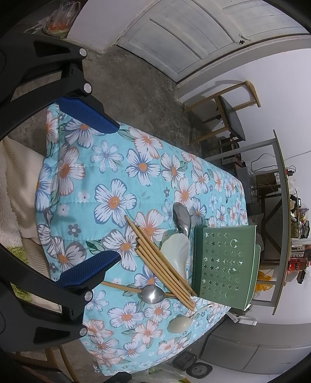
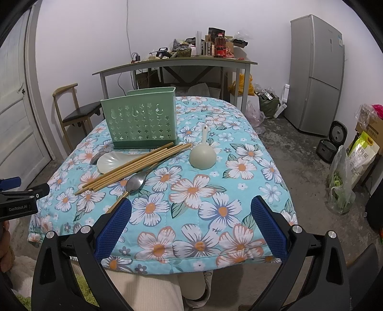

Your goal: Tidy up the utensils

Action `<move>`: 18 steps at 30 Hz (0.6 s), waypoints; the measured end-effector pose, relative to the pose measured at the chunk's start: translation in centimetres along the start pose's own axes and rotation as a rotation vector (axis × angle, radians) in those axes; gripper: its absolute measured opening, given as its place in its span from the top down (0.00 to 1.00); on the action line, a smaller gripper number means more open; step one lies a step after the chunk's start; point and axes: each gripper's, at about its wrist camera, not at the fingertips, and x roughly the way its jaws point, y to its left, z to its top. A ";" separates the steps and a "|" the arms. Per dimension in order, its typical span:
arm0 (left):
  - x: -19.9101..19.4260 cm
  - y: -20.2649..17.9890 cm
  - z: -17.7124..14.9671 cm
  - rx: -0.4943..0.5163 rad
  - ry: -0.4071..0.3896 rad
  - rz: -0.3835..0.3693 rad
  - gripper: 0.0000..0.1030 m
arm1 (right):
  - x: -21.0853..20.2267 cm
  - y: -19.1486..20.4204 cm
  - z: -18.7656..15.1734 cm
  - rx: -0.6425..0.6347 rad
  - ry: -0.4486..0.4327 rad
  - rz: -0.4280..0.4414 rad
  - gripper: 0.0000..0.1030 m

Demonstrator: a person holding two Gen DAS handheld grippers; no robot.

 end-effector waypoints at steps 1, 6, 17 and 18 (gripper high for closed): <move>0.0 0.0 0.0 0.000 0.001 0.000 0.08 | 0.0 0.0 0.0 0.001 0.000 0.001 0.06; 0.2 0.0 -0.1 0.001 0.003 0.002 0.08 | 0.0 0.0 0.0 0.001 0.002 0.003 0.05; 1.9 1.1 1.0 0.003 0.029 0.014 0.08 | 1.7 0.3 0.8 0.009 0.033 0.019 0.05; 2.2 0.9 1.4 0.006 0.038 0.016 0.08 | 2.1 0.4 0.9 0.005 0.039 0.020 0.05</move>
